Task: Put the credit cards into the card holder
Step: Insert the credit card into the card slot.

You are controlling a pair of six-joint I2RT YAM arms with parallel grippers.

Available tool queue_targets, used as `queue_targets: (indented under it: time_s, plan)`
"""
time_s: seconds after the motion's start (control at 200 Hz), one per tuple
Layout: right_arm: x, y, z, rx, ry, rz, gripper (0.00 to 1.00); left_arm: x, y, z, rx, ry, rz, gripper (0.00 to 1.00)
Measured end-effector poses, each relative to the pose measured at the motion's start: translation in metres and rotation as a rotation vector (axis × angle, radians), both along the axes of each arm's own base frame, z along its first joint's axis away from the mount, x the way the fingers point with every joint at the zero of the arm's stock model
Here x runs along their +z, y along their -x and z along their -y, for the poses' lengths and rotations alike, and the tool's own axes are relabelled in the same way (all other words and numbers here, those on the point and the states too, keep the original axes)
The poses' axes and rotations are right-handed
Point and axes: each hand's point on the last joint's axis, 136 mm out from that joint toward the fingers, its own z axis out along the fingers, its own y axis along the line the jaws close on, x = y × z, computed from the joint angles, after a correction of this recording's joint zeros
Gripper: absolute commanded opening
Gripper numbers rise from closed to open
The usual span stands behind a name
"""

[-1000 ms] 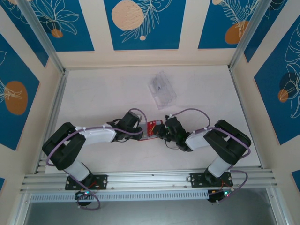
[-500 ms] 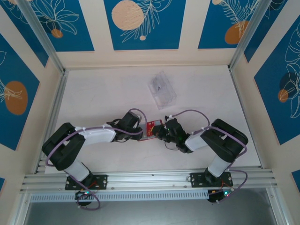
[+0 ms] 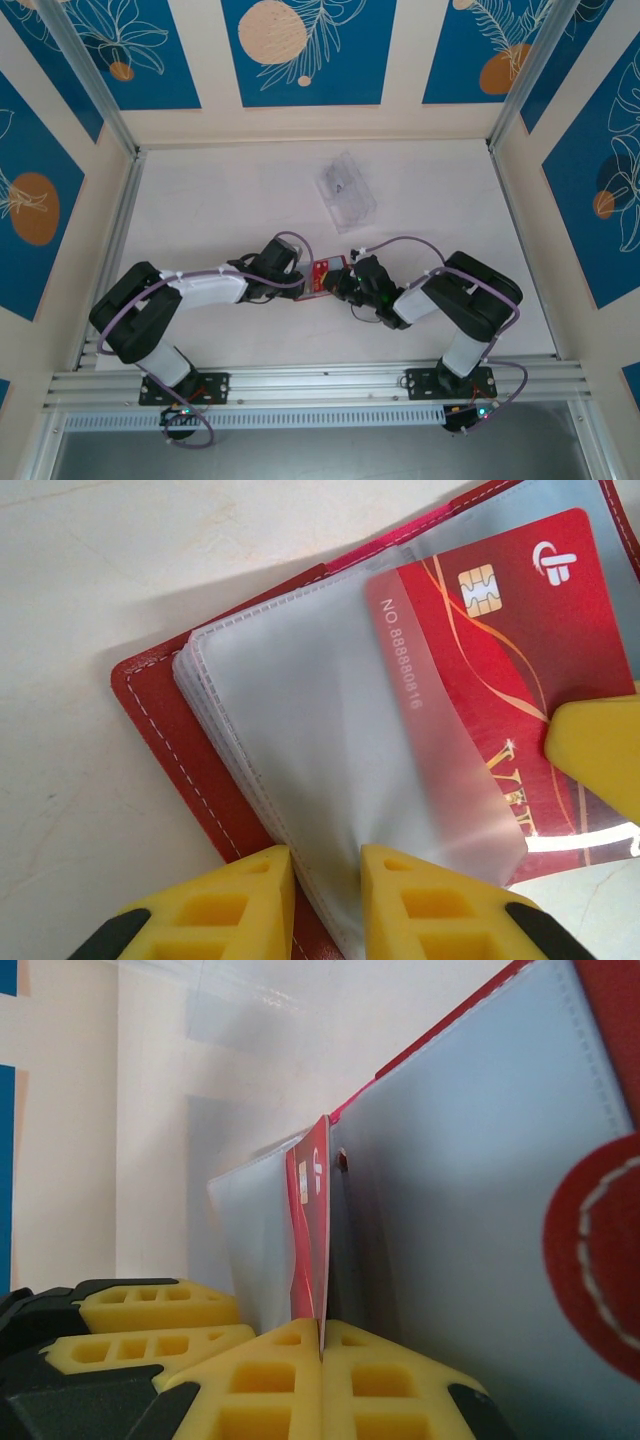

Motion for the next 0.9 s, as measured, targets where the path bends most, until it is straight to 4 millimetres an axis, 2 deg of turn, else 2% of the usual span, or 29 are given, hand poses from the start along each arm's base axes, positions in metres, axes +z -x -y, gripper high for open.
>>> queue_targets:
  time_s: [0.41, 0.825, 0.9]
  plan:
    - [-0.001, 0.002, -0.002, 0.021, 0.010, 0.000, 0.00, 0.000, 0.000, 0.000, 0.000, -0.001, -0.001, 0.23]
    - [-0.005, -0.001, -0.021, 0.107, 0.012, -0.006, 0.00, -0.001, 0.001, -0.002, 0.001, -0.010, -0.008, 0.26]
    - [-0.004, -0.001, -0.023, 0.119, 0.009, -0.006, 0.05, -0.001, 0.002, -0.003, 0.003, -0.014, -0.009, 0.28]
